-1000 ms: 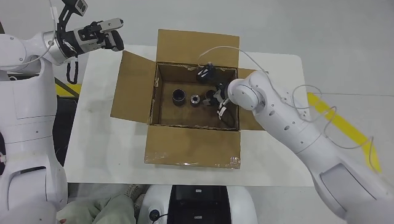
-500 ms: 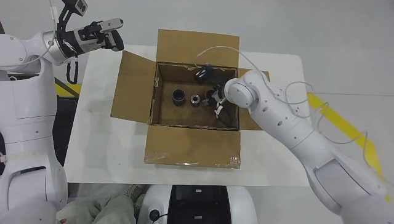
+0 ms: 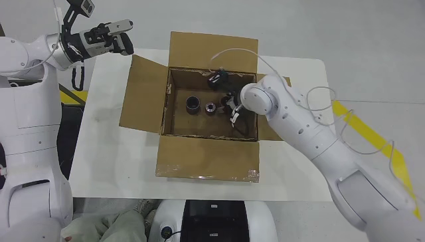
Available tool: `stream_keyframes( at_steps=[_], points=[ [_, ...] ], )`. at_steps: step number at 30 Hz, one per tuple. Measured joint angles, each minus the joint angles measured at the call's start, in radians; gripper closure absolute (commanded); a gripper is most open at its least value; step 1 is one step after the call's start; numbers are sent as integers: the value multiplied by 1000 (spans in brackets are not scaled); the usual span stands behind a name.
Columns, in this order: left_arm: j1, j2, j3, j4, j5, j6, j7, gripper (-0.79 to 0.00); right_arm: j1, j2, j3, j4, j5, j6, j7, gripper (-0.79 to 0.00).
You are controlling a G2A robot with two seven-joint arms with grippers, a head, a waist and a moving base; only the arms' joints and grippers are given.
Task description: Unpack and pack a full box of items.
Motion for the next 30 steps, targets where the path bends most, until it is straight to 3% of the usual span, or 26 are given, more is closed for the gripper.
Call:
stream_keyframes(
  at_steps=[30],
  points=[
    [0, 0, 0, 0, 0, 0, 0, -785, -323, 130, 313, -679, -179, 23, 131, 0]
  ],
)
